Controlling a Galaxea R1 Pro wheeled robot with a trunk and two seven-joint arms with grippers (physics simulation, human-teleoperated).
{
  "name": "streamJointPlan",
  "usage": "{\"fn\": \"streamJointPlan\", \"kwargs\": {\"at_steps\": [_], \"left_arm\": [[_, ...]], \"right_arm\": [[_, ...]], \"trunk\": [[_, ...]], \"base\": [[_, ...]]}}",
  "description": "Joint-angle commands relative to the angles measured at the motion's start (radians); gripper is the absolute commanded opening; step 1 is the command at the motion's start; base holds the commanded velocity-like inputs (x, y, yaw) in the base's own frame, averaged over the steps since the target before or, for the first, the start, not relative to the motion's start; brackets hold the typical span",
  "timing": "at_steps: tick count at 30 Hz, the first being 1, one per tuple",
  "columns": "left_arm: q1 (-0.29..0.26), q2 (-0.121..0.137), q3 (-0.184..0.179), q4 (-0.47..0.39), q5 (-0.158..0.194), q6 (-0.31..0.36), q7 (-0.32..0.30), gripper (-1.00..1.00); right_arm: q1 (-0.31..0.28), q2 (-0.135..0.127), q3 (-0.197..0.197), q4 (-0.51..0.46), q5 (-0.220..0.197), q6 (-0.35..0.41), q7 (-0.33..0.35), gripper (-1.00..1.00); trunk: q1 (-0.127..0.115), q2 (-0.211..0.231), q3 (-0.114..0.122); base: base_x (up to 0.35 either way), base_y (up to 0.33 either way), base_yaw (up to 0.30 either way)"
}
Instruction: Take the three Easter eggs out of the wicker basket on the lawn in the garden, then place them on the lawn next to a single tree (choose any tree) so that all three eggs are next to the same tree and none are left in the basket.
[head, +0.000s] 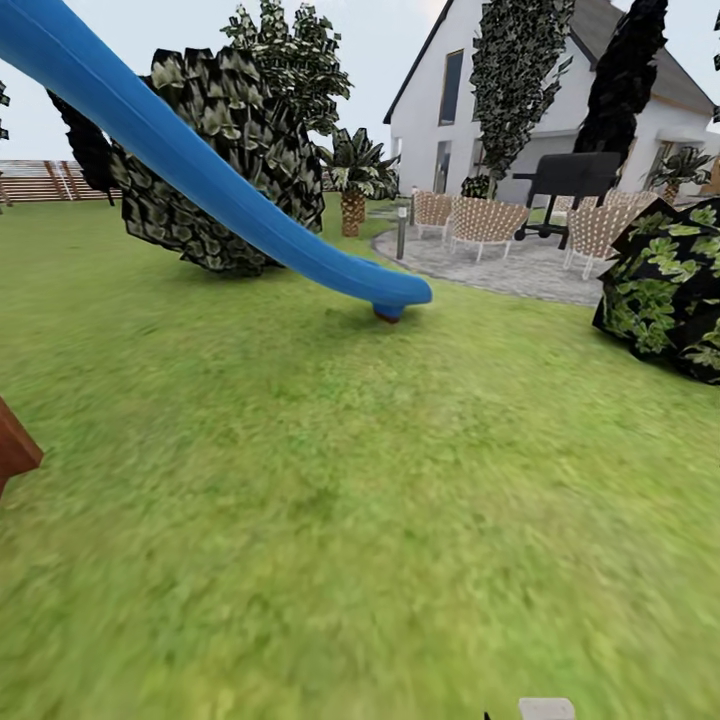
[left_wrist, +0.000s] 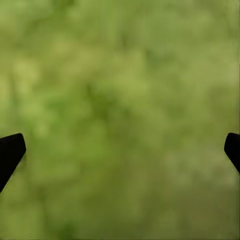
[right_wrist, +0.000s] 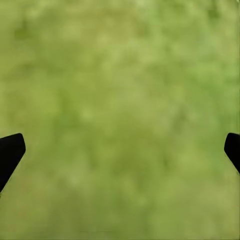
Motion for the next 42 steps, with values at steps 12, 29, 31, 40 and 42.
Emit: {"fn": "streamJointPlan", "kwargs": {"at_steps": [12,29,31,40,42], "left_arm": [[-0.001,0.001,-0.007,0.001,-0.002,-0.003,0.009,1.0],[-0.001,0.0,-0.008,0.0,0.001,-0.004,0.008,1.0],[-0.001,-0.001,-0.016,0.0,0.001,-0.004,0.008,1.0],[-0.001,-0.001,-0.069,-0.001,0.004,-0.002,0.008,1.0],[-0.001,-0.001,-0.07,-0.001,0.004,-0.002,0.008,1.0]], "right_arm": [[0.0,0.0,0.0,0.001,0.001,-0.003,-0.002,1.0],[0.0,0.0,0.0,0.001,0.002,-0.001,-0.004,1.0],[0.0,0.0,0.0,0.001,0.002,0.0,-0.004,1.0],[0.0,0.0,0.0,0.001,-0.001,0.0,-0.004,1.0],[0.0,0.0,0.0,0.001,-0.002,0.0,-0.004,1.0]], "trunk": [[0.0,0.0,-0.001],[0.0,0.0,-0.001],[0.0,0.0,-0.001],[0.0,0.0,-0.001],[0.0,0.0,-0.001]], "base": [[0.334,0.085,-0.2],[0.277,0.074,-0.247],[0.025,0.002,-0.248],[0.166,0.004,-0.248],[0.317,0.08,-0.248]]}}
